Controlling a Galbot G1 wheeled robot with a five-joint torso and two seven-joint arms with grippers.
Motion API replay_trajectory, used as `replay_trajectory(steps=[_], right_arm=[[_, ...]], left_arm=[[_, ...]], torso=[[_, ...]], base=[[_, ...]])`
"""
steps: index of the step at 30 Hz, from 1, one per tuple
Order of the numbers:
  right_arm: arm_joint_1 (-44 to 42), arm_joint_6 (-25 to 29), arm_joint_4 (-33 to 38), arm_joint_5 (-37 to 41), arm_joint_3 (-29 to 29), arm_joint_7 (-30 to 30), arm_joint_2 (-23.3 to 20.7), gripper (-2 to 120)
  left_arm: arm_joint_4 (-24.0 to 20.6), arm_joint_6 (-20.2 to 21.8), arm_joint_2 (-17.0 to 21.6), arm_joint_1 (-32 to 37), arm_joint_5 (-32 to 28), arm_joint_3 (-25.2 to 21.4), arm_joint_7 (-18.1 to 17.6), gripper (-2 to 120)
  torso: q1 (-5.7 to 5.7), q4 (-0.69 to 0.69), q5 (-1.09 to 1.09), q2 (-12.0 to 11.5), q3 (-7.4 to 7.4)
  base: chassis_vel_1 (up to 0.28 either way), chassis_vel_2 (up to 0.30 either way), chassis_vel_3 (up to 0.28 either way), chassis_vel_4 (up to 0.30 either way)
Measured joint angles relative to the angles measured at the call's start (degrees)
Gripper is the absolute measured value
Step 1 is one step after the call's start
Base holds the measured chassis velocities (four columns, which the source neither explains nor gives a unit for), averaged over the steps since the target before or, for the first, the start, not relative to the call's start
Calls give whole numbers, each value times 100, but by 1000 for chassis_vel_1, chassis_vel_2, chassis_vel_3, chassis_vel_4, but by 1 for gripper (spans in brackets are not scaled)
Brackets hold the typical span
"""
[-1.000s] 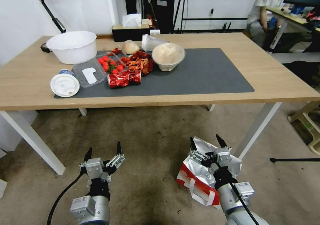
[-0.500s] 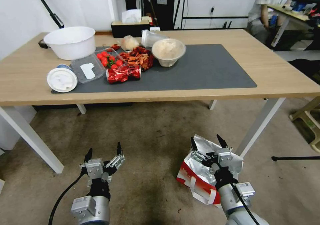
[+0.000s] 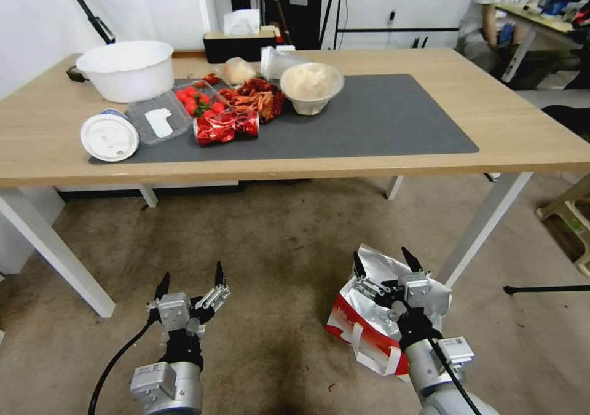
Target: Pick up the food delivery bag from the floor and place it on the table.
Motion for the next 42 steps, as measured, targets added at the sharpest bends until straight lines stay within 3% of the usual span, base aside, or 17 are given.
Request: replay_trajectory(steps=[42], right_arm=[[12,28,-6,-10,-9,-46,-58,100]], left_arm=[[-5,-53,-62,28,39,24,-11,100]], torso=[[-280,0,0,-964,-686]], base=[[0,0,0,0]])
